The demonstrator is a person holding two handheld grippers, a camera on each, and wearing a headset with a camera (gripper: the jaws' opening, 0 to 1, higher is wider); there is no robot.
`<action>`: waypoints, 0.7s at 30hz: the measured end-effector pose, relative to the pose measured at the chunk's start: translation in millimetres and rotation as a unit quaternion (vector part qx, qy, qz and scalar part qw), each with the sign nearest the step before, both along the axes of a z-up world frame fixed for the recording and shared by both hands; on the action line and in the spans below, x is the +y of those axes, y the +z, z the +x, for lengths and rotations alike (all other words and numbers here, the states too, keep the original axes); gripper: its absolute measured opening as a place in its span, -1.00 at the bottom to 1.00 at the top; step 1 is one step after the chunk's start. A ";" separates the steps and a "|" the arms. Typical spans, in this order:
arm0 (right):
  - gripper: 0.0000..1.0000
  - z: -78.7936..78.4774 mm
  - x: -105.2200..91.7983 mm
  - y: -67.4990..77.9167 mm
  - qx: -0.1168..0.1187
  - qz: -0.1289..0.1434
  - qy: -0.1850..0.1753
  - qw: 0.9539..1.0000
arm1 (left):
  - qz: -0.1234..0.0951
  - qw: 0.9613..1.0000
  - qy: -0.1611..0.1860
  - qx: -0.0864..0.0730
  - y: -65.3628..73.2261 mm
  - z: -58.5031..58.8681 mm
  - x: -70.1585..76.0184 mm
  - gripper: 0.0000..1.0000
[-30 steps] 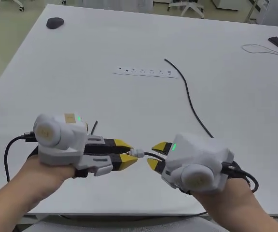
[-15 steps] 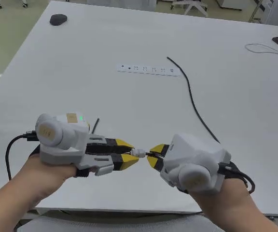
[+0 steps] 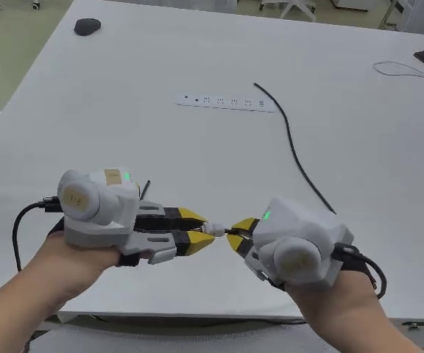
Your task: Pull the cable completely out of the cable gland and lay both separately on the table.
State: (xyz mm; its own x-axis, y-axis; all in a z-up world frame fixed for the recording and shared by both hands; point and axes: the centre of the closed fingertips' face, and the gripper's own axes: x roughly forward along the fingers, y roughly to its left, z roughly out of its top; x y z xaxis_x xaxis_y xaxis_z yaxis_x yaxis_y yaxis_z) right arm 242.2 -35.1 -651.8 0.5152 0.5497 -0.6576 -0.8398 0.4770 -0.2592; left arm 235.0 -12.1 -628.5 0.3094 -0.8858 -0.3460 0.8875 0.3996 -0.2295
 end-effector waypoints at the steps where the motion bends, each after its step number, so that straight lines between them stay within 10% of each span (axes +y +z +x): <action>1: -1.00 0.8 -1.8 -0.8 0.003 0.002 -0.006 1.000 | 0.000 1.000 0.000 0.000 0.2 0.1 0.1 -0.71; 21: -1.00 4.9 -44.4 -36.1 0.043 0.016 -0.090 0.995 | -0.009 1.000 -0.002 0.004 2.7 0.0 -0.8 -0.71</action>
State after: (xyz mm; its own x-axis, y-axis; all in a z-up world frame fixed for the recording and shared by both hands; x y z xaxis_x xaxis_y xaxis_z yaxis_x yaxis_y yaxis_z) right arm 247.1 -79.5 -687.9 0.5490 0.4755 -0.6874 -0.7589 0.6282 -0.1716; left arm 235.0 -12.9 -625.7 0.3040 -0.8929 -0.3322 0.8871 0.3925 -0.2430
